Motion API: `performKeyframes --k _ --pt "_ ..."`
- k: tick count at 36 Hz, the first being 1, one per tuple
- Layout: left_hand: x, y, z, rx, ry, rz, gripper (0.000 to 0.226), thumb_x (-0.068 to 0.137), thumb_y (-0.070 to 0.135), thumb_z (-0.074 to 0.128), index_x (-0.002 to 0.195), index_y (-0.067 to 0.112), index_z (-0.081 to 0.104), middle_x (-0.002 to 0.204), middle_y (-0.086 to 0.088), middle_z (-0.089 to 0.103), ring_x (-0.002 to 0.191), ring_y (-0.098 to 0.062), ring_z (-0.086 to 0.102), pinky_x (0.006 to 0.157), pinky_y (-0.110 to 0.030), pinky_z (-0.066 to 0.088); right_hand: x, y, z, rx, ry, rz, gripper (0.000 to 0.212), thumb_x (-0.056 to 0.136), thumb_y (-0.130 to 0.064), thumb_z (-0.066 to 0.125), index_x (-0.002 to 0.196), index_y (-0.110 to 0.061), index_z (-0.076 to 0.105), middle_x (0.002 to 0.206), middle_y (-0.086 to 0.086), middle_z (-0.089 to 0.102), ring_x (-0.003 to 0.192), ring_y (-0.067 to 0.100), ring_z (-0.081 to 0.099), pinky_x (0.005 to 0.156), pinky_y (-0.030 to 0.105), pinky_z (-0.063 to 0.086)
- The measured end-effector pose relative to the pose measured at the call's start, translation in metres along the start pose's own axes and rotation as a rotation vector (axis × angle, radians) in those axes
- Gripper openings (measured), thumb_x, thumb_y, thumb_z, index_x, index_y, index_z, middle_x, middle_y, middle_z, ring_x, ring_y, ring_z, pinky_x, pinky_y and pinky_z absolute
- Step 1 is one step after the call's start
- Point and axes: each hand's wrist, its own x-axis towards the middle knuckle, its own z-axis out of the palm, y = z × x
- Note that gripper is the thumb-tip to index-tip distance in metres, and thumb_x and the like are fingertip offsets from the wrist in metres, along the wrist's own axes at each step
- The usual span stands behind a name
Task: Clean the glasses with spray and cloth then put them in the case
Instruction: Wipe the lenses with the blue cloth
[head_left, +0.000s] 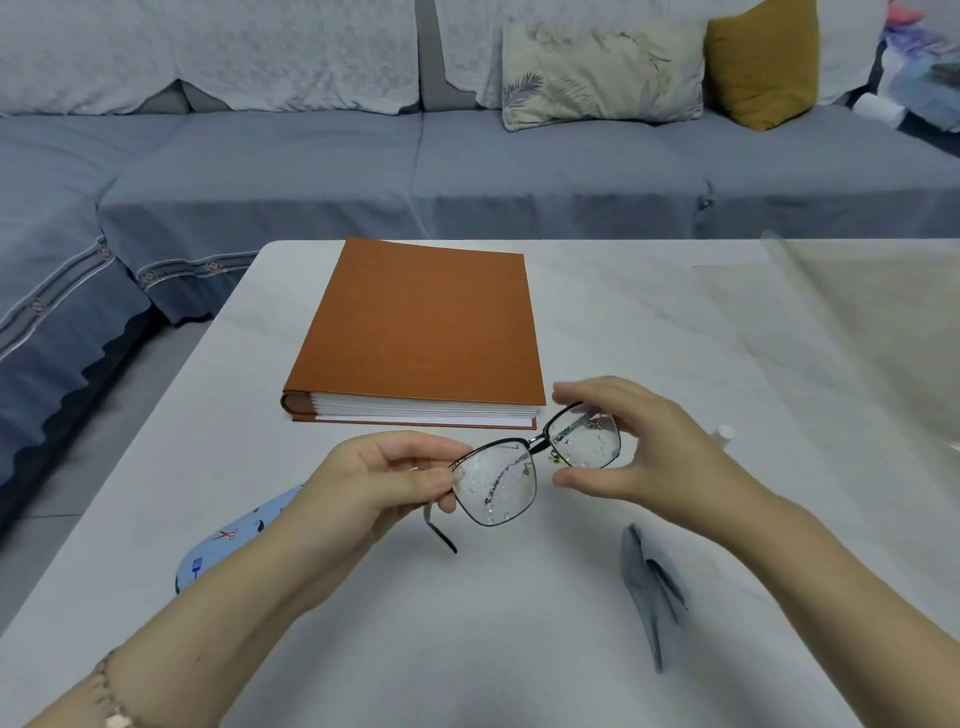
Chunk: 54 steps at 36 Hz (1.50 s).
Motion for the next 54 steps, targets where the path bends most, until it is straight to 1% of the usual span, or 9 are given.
performKeyframes --k 8,13,19,27,31,42,47,49,54 --pt "0.009 0.012 0.017 0.414 -0.155 -0.083 0.028 0.073 0.049 0.05 0.09 0.037 0.069 0.089 0.011 0.066 0.083 -0.011 0.061 0.068 -0.018 0.05 0.0 -0.013 0.002 -0.144 -0.114 0.022 0.055 0.065 -0.029 0.079 0.117 -0.024 0.06 0.109 -0.01 0.061 0.096 0.008 0.057 0.088 0.019 0.044" --pt "0.017 0.012 0.034 0.478 -0.155 -0.057 0.025 0.084 0.039 0.055 0.073 0.025 0.073 0.096 -0.008 0.072 0.081 -0.013 0.057 0.077 -0.027 0.043 0.002 -0.02 0.001 -0.226 -0.137 -0.027 0.06 0.066 -0.027 0.078 0.122 -0.02 0.057 0.105 -0.015 0.053 0.093 0.005 0.053 0.085 0.011 0.04" --pt "0.021 0.009 0.04 0.187 -0.099 -0.11 0.031 0.084 0.014 0.055 0.057 0.015 0.069 0.071 -0.004 0.073 0.077 -0.018 0.068 0.062 -0.022 0.053 -0.016 -0.01 -0.013 -0.184 -0.096 0.106 0.085 0.062 -0.042 0.077 0.126 -0.052 0.022 0.11 -0.044 0.027 0.097 -0.03 0.028 0.085 -0.005 0.023" --pt "0.016 0.009 0.039 -0.19 0.113 -0.171 0.026 0.085 0.005 0.05 0.062 0.005 0.06 0.063 -0.011 0.071 0.061 -0.021 0.072 0.063 -0.037 0.058 -0.058 0.053 0.009 -0.402 -0.266 0.67 0.047 0.073 -0.053 0.061 0.109 -0.024 0.051 0.096 -0.006 0.055 0.088 0.015 0.056 0.079 0.028 0.046" --pt "0.014 0.008 0.034 -0.286 0.161 -0.188 0.025 0.086 0.006 0.049 0.063 0.006 0.057 0.06 -0.01 0.071 0.058 -0.021 0.071 0.058 -0.036 0.058 -0.07 0.069 0.027 -0.518 -0.206 0.624 0.018 0.085 -0.037 0.05 0.089 -0.019 0.051 0.093 0.0 0.059 0.087 0.019 0.056 0.072 0.029 0.042" --pt "0.014 0.002 0.032 -0.35 0.227 -0.179 0.036 0.088 0.011 0.042 0.052 0.009 0.048 0.062 -0.013 0.072 0.061 -0.025 0.073 0.057 -0.035 0.058 -0.034 -0.006 -0.002 0.163 0.281 0.292 0.011 0.076 -0.02 0.068 0.066 -0.022 0.067 0.062 -0.019 0.068 0.059 -0.001 0.061 0.057 0.009 0.045" --pt "0.015 0.0 0.04 -0.167 0.194 -0.066 0.014 0.079 0.015 0.065 0.076 0.004 0.056 0.078 -0.011 0.075 0.076 -0.019 0.073 0.074 -0.031 0.059 -0.018 -0.035 -0.003 0.351 0.309 0.263 0.011 0.077 -0.01 0.068 0.068 -0.014 0.071 0.06 -0.008 0.071 0.06 0.003 0.063 0.058 0.01 0.049" --pt "0.014 0.0 0.043 -0.054 0.183 -0.016 0.03 0.069 0.011 0.075 0.074 0.011 0.045 0.081 -0.006 0.075 0.075 -0.016 0.069 0.08 -0.03 0.058 -0.013 -0.041 0.0 0.374 0.276 0.294 0.009 0.078 -0.013 0.067 0.071 -0.012 0.072 0.07 0.003 0.073 0.063 0.007 0.063 0.062 0.016 0.05" --pt "0.01 0.0 0.05 -0.014 0.158 0.064 0.043 0.068 -0.003 0.072 0.068 0.016 0.033 0.061 0.012 0.072 0.054 -0.001 0.064 0.055 -0.012 0.049 -0.007 -0.051 0.01 0.374 0.135 0.276 0.016 0.081 -0.016 0.063 0.068 -0.015 0.072 0.065 0.01 0.071 0.062 0.008 0.059 0.064 0.025 0.048"
